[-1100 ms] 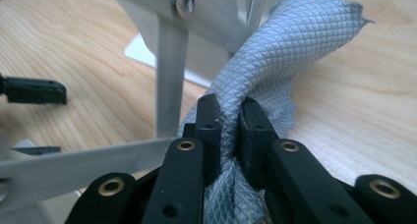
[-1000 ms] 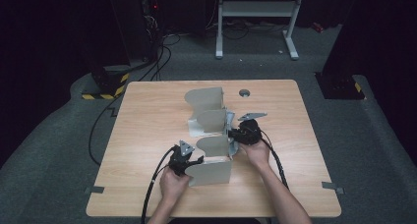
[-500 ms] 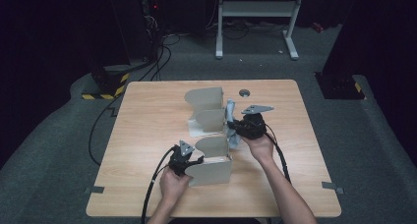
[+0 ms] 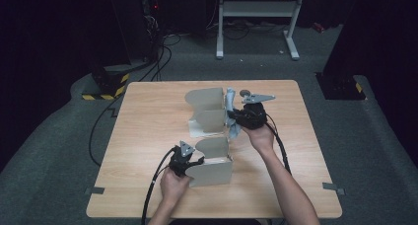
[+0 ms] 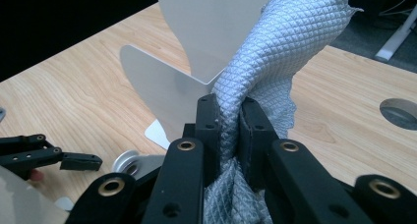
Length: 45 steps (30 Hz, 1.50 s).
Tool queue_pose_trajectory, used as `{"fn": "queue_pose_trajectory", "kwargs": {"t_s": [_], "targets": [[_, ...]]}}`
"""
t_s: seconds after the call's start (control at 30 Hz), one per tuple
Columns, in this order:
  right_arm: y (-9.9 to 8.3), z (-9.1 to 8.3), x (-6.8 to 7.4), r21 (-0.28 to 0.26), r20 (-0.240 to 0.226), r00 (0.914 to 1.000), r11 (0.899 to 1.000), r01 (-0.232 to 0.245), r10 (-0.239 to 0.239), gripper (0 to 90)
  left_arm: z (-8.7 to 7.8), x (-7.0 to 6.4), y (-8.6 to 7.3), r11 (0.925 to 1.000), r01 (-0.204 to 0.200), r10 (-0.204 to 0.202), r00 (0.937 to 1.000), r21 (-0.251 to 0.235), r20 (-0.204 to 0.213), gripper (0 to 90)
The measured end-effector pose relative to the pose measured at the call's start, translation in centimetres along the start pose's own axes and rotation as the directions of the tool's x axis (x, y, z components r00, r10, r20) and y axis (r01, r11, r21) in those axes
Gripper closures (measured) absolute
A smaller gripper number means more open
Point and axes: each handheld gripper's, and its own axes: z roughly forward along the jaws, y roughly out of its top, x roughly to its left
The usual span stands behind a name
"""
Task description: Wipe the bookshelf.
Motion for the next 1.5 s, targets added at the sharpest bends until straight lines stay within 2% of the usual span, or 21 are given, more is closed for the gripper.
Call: {"fn": "queue_pose_trajectory", "kwargs": {"t_s": [0.13,0.37,0.5,0.67,0.93,1.13,1.33,1.43,1.5], "targets": [[-0.2,0.8,-0.5,0.028,0.001,0.9999,1.0,-0.014,0.014,81.7,0.0,0.0,0.0,1.0,0.0,0.0,1.0,-0.001,-0.001,37.1],[-1.7,2.9,-0.8,0.081,-0.001,0.9994,0.996,-0.036,0.036,81.7,0.0,0.0,0.0,1.0,0.0,0.0,1.0,-0.001,0.0,37.1],[-2.8,4.2,-1.2,0.121,-0.005,0.9983,0.991,-0.057,0.058,81.7,0.0,0.0,0.0,1.0,0.0,0.0,1.0,0.0,0.001,37.1],[-4.0,5.4,-1.6,0.148,-0.006,0.9964,0.986,-0.083,0.085,81.7,0.0,0.0,0.0,1.0,0.0,0.0,1.0,-0.001,0.0,37.1],[-5.8,7.4,-2.5,0.205,-0.004,0.9915,0.97,-0.126,0.13,81.7,0.0,0.0,0.0,1.0,0.0,0.0,1.0,0.0,0.001,37.1],[-5.1,6.7,-2.4,0.181,0.004,0.9928,0.976,-0.119,0.12,81.8,0.0,0.0,0.0,1.0,0.002,-0.002,1.0,0.0,0.002,37.1],[-3.8,4.6,-2.2,0.109,0.0,0.9943,0.988,-0.106,0.107,81.8,0.0,0.0,0.0,1.0,0.001,-0.001,1.0,-0.001,0.001,37.1],[-3.0,3.4,-1.7,0.068,0.001,0.9972,0.995,-0.075,0.075,81.7,0.0,0.0,0.0,1.0,0.0,0.0,1.0,-0.001,0.0,37.0],[-2.2,2.7,-1.2,0.064,0.001,0.999,0.997,-0.046,0.046,81.7,0.0,0.0,0.0,1.0,-0.002,0.002,1.0,-0.001,-0.001,37.1]]}}
